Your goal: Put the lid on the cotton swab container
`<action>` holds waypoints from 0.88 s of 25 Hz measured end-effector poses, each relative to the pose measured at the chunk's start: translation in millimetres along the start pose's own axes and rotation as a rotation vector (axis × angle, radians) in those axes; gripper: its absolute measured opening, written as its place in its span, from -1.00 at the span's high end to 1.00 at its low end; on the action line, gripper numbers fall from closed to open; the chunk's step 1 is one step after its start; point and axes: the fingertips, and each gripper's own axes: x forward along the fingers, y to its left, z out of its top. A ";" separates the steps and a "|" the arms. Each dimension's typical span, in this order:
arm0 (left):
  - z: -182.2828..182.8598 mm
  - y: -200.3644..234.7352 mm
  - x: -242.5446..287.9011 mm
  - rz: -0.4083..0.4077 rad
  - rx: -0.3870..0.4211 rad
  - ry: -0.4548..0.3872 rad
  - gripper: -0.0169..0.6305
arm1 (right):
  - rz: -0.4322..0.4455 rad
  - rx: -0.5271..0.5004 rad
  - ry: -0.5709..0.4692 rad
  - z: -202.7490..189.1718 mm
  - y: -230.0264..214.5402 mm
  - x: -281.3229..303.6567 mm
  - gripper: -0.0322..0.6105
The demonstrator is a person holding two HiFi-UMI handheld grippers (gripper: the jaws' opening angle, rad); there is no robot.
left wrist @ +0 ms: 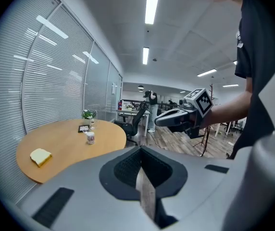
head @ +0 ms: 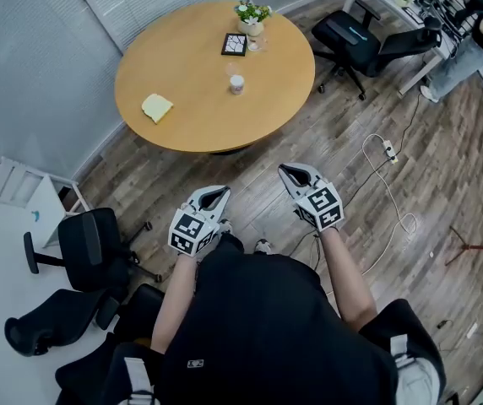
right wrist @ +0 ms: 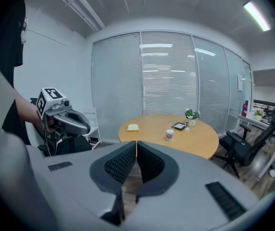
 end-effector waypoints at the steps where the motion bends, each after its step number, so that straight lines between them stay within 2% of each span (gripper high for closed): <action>1: -0.4 2.9 0.6 -0.006 -0.003 0.002 0.93 | -0.006 0.003 0.006 0.6 -1.5 1.7 0.88; 6: 2.7 19.6 4.9 -0.042 0.000 0.007 0.93 | -0.049 -0.008 0.016 10.9 -10.7 8.2 0.88; 15: 5.6 47.9 9.7 -0.118 0.024 0.003 0.93 | -0.151 0.030 0.058 3.0 -24.8 22.9 0.88; 22: -14.5 64.9 4.0 -0.186 0.009 0.023 0.93 | -0.212 0.068 0.086 -11.0 -17.6 37.0 0.88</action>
